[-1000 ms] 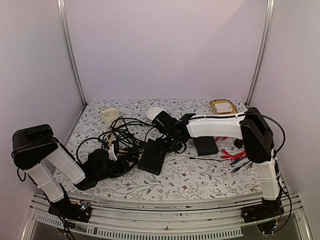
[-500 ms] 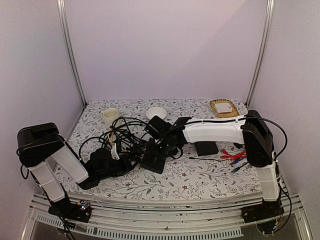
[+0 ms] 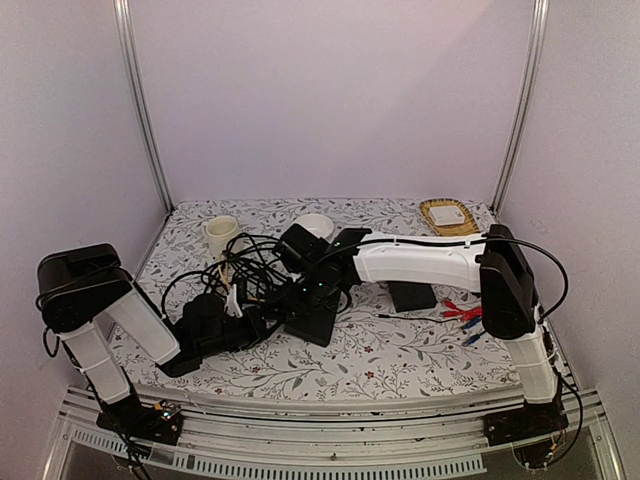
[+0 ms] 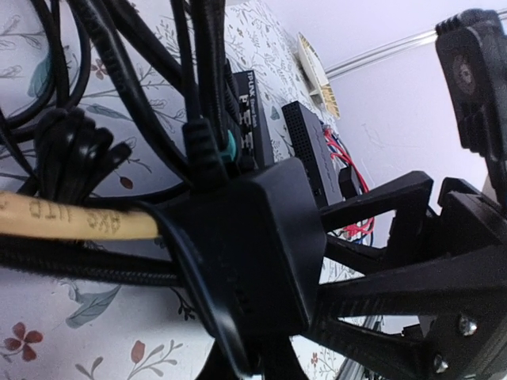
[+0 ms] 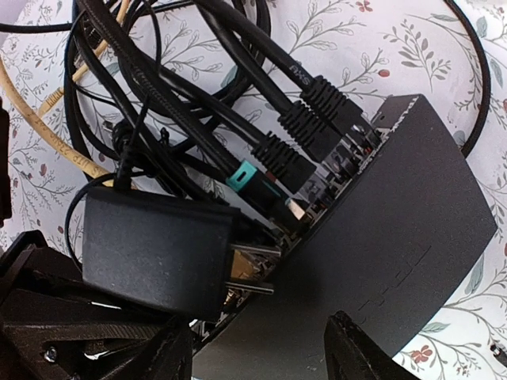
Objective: Pull the plug from the switch port
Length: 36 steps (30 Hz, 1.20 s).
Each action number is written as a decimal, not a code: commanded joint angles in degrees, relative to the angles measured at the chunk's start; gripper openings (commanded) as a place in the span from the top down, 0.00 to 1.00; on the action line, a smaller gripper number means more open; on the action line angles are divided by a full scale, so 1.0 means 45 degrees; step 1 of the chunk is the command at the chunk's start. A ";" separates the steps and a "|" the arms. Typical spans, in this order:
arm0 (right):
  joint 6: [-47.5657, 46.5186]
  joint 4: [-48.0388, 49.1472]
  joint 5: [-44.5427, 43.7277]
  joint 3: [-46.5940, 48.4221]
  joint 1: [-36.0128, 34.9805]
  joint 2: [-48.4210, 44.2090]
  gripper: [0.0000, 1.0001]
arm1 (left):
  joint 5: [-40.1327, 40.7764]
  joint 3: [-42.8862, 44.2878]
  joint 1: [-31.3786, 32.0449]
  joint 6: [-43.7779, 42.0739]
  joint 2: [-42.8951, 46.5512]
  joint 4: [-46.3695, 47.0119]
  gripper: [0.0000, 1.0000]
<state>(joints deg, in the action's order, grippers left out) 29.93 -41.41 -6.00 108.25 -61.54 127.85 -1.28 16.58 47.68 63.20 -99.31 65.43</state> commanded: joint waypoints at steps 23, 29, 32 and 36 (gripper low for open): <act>-0.0562 -0.2121 -0.1342 0.0587 0.0062 0.1358 0.40 | 0.0107 -0.0073 -0.0140 -0.0395 0.0299 0.1786 1.00; -0.0785 -0.2659 -0.1586 0.0462 0.0081 0.1740 0.40 | 0.0532 -0.0196 -0.0143 -0.0422 0.0656 0.1495 1.00; -0.0827 -0.2655 -0.1594 0.0177 0.0116 0.1739 0.40 | 0.0834 -0.0242 -0.0129 -0.0505 0.0987 0.1086 1.00; -0.0813 -0.2645 -0.1539 0.0086 0.0193 0.1724 0.40 | 0.1025 -0.0252 -0.0130 -0.0521 0.1169 0.0882 1.00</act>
<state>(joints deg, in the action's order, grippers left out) 27.75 -44.49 -9.26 111.92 -61.98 131.83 -0.19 15.57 47.62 62.57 -97.76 63.48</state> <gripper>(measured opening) 0.602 0.059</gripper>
